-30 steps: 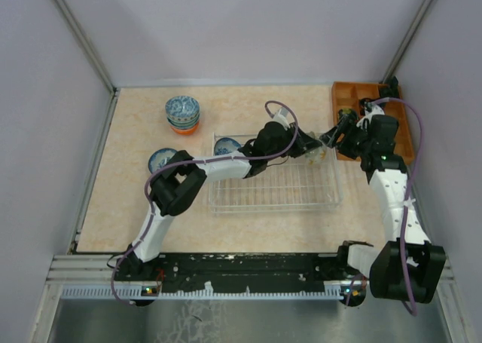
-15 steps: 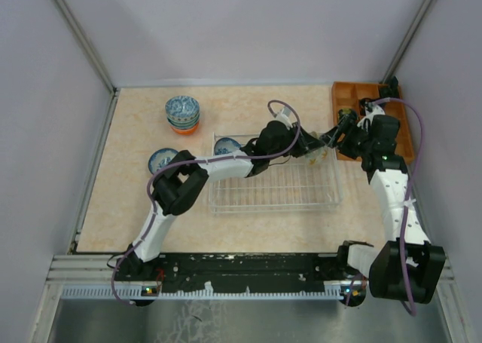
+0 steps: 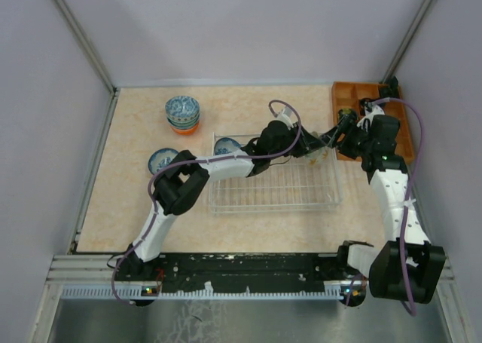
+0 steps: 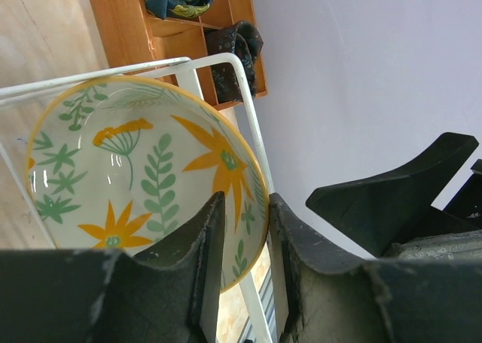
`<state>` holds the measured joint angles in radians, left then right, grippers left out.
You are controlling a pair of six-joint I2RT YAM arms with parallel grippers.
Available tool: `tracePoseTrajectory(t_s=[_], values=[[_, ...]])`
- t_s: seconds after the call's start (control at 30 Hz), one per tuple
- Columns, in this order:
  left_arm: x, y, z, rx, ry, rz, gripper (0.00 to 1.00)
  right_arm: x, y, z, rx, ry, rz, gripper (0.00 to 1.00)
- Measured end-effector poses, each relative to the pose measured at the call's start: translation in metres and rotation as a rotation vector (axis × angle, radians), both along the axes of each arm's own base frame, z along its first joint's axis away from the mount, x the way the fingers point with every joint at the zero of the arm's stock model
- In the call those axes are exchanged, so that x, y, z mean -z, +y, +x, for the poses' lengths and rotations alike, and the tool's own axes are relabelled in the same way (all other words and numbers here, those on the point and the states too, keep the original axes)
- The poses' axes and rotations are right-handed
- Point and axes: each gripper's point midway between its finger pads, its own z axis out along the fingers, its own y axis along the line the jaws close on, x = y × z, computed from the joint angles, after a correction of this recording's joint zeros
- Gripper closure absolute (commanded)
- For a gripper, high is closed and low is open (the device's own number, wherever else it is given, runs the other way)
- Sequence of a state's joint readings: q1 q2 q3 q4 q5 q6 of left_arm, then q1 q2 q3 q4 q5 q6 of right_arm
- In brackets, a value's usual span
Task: Load the bowls into the dish rack
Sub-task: Place the bowl in the dish rack.
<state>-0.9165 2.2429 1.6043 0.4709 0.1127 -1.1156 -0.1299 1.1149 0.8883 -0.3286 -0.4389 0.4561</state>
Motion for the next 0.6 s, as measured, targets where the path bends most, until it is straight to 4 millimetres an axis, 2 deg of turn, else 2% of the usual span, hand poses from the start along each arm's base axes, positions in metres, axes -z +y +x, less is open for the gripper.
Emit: tracePoseTrajectory(t_s=[0.6], values=[[0.0050,0.0033,0.0005,-0.001,-0.010,0.010,0.55,-0.0019,0.0009,0.0003,-0.009,-0.008,0.007,0.36]])
